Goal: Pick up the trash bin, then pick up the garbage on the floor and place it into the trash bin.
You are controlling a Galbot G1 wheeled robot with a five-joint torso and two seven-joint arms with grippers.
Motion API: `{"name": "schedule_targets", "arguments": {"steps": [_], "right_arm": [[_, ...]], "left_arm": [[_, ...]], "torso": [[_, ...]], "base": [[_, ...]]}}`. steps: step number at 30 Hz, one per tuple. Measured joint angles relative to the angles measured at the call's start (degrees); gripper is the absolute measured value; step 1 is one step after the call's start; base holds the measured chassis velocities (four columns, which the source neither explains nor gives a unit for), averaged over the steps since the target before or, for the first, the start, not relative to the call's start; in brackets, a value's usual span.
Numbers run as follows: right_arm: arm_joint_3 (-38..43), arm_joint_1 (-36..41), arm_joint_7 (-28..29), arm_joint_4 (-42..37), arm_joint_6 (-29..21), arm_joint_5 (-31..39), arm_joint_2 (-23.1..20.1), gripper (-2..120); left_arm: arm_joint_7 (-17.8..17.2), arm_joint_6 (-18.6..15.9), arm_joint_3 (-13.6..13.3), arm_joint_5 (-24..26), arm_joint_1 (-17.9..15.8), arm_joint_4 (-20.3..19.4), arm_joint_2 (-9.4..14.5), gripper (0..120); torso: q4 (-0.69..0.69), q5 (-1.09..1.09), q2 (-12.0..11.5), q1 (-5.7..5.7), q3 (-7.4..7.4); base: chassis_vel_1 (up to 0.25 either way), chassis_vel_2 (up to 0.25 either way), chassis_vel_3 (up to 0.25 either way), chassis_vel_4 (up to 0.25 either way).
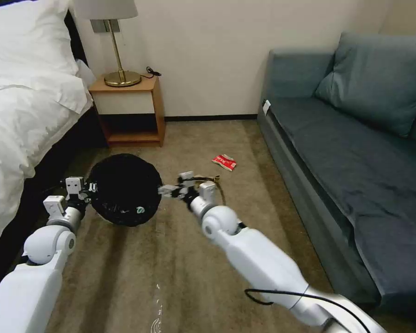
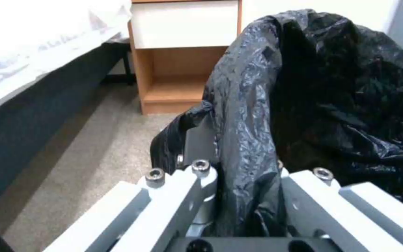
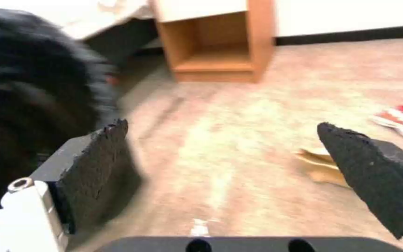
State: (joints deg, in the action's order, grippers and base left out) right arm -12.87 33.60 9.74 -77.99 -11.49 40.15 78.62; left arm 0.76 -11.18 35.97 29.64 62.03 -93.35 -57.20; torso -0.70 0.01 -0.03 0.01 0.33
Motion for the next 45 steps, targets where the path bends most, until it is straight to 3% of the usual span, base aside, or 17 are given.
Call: {"name": "schedule_targets", "arguments": {"steps": [24, 45], "right_arm": [[7.06, -0.43, -2.79, 18.72, 4.05, -2.16, -1.14, 100], [10.3, -1.57, -5.8, 25.17, 7.23, -5.05, -0.56, 100]], "left_arm": [[0.09, -0.03, 0.91, -0.67, -0.57, 0.16, -0.63, 4], [-0.13, -0.03, 2.16, -0.78, 0.72, -1.25, -0.39, 4]], "torso": [[0.0, 0.0, 0.0, 0.0, -0.01], [0.0, -0.01, 0.0, 0.0, -0.01]], "base": [[0.0, 0.0, 0.0, 0.0], [0.0, 0.0, 0.0, 0.0]]}}
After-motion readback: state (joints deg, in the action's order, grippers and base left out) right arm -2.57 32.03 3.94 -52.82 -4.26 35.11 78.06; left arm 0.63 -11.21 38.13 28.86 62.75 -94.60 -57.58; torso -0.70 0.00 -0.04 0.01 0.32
